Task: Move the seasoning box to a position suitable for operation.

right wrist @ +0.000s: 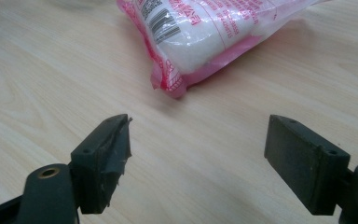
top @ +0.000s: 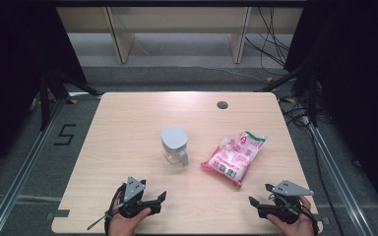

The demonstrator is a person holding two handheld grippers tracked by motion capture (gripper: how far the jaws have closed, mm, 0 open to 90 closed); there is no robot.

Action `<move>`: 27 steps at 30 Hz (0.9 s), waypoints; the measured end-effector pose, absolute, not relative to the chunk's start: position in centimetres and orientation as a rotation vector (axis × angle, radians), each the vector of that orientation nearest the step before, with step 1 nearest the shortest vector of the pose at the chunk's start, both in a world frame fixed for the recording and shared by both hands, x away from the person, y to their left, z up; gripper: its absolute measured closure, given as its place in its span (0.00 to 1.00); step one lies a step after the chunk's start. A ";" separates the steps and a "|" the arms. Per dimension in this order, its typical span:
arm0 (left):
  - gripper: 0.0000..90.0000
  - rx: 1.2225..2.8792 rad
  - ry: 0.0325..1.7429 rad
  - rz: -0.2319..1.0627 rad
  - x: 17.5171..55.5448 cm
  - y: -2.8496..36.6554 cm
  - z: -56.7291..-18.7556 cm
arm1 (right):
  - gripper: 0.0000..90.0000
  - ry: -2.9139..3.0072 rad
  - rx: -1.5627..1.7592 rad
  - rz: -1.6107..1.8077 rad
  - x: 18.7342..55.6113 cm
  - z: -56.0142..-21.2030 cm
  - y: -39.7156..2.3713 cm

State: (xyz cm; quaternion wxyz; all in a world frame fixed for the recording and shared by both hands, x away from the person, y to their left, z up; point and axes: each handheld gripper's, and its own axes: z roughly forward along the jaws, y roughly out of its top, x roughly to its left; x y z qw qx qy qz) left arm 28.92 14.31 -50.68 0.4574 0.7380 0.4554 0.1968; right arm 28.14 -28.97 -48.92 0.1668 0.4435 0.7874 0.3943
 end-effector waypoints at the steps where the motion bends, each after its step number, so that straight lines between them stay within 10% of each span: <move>1: 0.18 1.821 1.123 0.490 28.9 14.3 -50.7 | 0.26 2.243 1.260 1.122 28.2 -49.0 -29.0; 27: 0.25 1.794 1.097 0.430 29.5 13.0 -50.3 | 0.26 2.230 1.275 1.125 28.3 -49.0 -29.1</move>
